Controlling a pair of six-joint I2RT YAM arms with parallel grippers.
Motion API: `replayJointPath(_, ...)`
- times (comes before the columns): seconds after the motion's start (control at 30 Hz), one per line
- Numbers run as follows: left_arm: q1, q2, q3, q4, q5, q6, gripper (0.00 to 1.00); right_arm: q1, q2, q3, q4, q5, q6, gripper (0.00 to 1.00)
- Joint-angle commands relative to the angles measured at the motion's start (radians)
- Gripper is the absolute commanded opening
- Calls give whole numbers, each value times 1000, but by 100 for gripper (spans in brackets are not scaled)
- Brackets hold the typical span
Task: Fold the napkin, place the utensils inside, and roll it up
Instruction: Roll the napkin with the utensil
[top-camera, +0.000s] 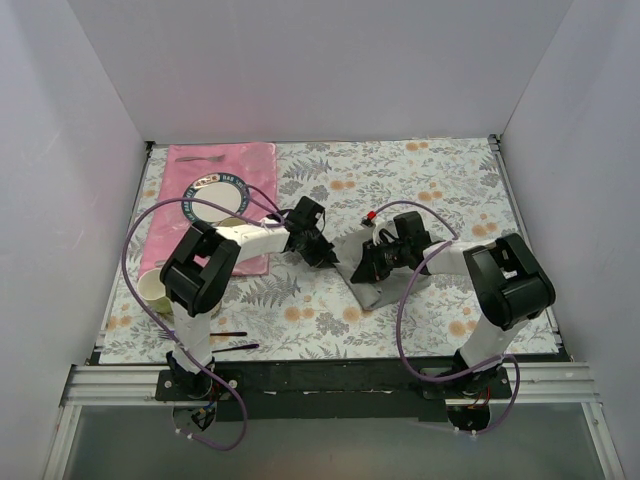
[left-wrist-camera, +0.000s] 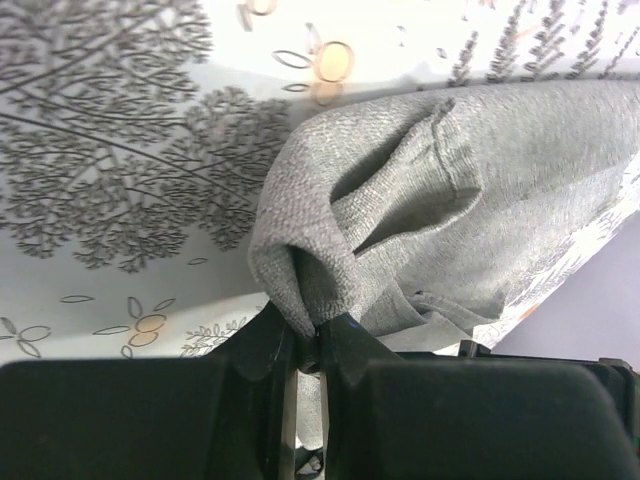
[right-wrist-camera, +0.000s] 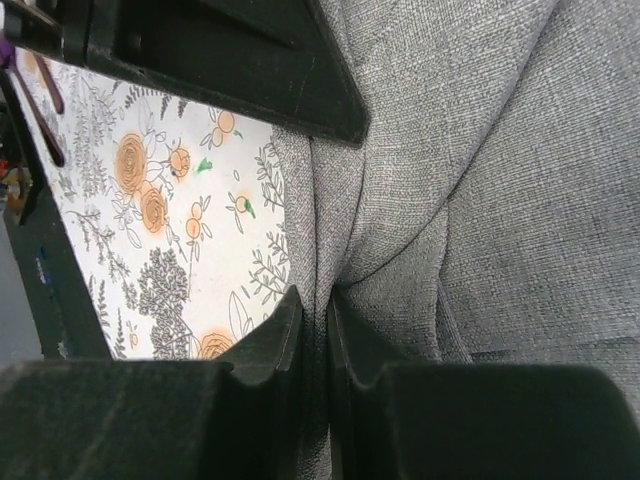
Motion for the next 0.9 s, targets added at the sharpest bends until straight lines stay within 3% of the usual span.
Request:
replayJointPath(0.0,-17,28,26,-81,-176,76,0,15,-41,-16,-136,131,-77,19)
replayJointPath(0.13,-46,28,88,-166,-178,69,0,72,-96,67,-266,232,-84,29)
replayJointPath(0.2,-50,31,111,-203,-205,61,0,113,-154,85,-324,294,-83,41)
replayJointPath(0.27,-53,31,119,-221,-211,63,0,144,-196,113,-388,410,-84,58)
replayJointPath(0.33,-55,28,120,-227,-216,60,0,163,-252,149,-427,502,-84,68)
replayJointPath(0.4,-55,25,123,-233,-216,60,0,183,-286,191,-517,588,-68,99)
replayJointPath(0.57,-60,19,120,-236,-207,52,0,213,-280,357,-740,703,29,99)
replayJointPath(0.73,-60,12,123,-244,-202,52,0,210,-398,230,-574,619,126,99)
replayJointPath(0.8,-60,9,122,-247,-202,47,0,232,-323,262,-634,680,159,90)
replayJointPath(0.87,-60,8,119,-244,-196,38,0,311,-331,228,-551,781,156,81)
